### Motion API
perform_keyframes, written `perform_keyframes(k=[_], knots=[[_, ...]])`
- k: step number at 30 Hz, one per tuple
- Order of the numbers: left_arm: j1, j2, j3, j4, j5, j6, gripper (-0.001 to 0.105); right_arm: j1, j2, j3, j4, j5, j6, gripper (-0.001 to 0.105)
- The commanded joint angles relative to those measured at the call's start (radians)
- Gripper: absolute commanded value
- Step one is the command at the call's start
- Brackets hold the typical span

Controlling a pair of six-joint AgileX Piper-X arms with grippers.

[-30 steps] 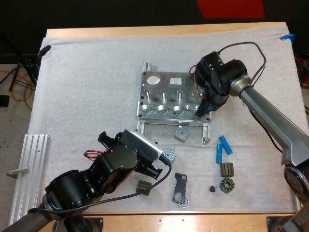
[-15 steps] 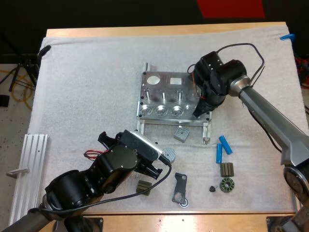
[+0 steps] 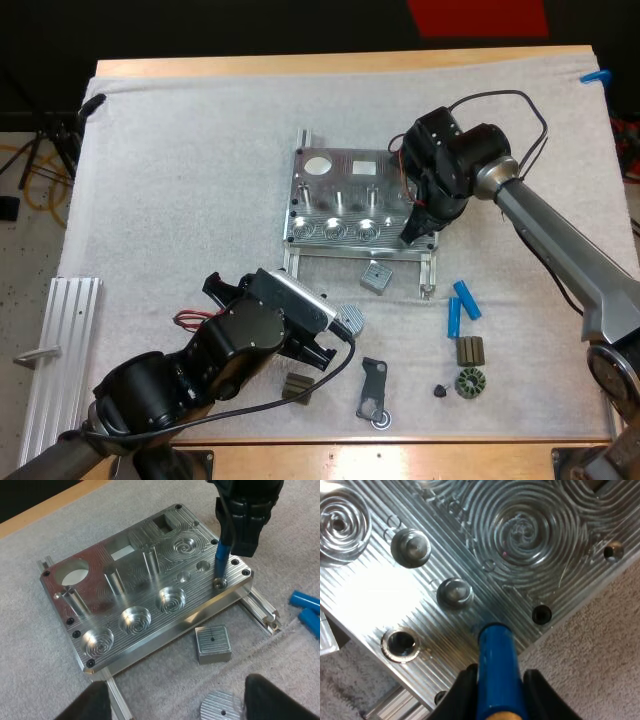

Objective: Load cells from right to left

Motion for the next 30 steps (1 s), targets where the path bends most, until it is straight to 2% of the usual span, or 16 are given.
perform_keyframes(k=[1,17,20,22,25,30], knots=[[-0.005,-0.005,-0.009,0.001,-0.024,-0.002,0.057,0.001,-0.009,-0.004,0.009,-0.004,0.002,0.004],[-0.005,-0.005,-0.009,0.001,-0.024,-0.002,0.057,0.001,0.018,-0.004,-0.012,-0.004,0.002,0.004],[-0.005,-0.005,-0.009,0.001,-0.024,-0.002,0.057,0.001,0.018,-0.004,-0.014,-0.004,0.002,0.017],[-0.005,-0.005,-0.009,0.001,-0.024,-0.002,0.057,0.001,0.018,-0.004,-0.018,-0.004,0.012,0.034],[-0.005,-0.005,-0.009,0.001,-0.024,-0.002,0.057,0.001,0.009,-0.004,-0.034,-0.004,0.054,0.049],[-0.005,-0.005,-0.009,0.001,-0.024,-0.002,0.057,0.002,-0.032,-0.004,-0.060,-0.008,0.070,0.050]])
